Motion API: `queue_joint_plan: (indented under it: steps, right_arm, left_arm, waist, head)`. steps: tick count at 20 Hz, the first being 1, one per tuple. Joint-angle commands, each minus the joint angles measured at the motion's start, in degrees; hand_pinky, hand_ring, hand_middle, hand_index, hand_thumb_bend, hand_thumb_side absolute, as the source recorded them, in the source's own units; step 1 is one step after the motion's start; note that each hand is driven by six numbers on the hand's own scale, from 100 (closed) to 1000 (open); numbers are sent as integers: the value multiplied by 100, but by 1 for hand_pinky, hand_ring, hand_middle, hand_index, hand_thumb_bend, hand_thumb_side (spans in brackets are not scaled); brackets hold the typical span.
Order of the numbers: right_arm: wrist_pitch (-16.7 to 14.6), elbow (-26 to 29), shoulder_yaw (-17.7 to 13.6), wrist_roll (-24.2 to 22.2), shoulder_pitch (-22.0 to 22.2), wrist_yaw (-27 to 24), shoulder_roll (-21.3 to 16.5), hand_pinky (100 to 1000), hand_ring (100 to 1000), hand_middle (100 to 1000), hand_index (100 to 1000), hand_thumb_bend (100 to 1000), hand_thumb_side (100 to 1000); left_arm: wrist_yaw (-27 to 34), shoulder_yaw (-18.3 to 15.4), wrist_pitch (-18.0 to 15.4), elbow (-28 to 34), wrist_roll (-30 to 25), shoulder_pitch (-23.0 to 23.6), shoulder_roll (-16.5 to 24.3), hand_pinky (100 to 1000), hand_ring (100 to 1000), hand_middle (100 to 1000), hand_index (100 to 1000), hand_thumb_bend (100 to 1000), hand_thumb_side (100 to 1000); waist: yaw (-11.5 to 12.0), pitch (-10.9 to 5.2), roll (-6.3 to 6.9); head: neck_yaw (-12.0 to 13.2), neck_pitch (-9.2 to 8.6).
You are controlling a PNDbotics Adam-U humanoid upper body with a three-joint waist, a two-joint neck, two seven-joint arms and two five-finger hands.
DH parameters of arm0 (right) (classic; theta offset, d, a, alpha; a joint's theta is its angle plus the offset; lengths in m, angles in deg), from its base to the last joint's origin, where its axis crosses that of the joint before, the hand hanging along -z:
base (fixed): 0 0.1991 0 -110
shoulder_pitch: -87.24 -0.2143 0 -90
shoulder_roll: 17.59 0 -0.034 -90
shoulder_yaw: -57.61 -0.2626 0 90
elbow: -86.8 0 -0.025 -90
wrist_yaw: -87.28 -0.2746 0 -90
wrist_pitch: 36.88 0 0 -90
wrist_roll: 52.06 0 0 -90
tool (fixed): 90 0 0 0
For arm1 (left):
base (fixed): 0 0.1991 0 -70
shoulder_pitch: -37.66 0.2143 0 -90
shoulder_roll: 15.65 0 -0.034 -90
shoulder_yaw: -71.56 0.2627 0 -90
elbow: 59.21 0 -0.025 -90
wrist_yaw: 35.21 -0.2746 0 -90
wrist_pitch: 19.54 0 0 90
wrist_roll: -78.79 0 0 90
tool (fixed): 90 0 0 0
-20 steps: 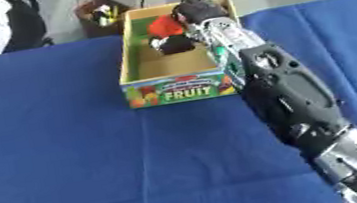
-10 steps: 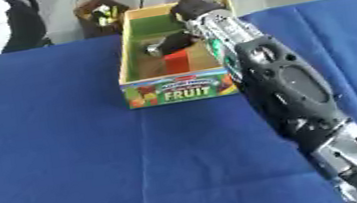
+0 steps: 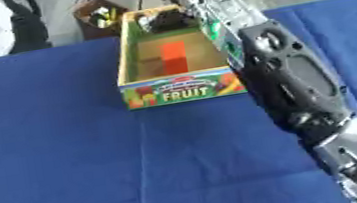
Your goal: Pick up objects on the table and place them in the box.
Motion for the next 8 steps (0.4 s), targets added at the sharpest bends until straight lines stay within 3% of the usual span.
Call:
queue_joint_plan:
  steps: [1, 8]
  right_arm:
    - [187, 893, 50, 99, 7, -442, -380, 774, 860, 715, 818, 184, 880]
    - [670, 2452, -10, 182, 508, -1297, -868, 751, 839, 675, 797, 110, 854]
  left_arm:
    - [-3, -36, 6, 85, 16, -5, 119, 389, 750, 653, 706, 100, 1000]
    - [-15, -53, 7, 85, 33, 30, 120, 391, 749, 653, 707, 100, 1000]
  waist:
    - [-12, -185, 17]
    - [-70, -291, 54]
  head:
    - [79, 58]
    - [188, 166]
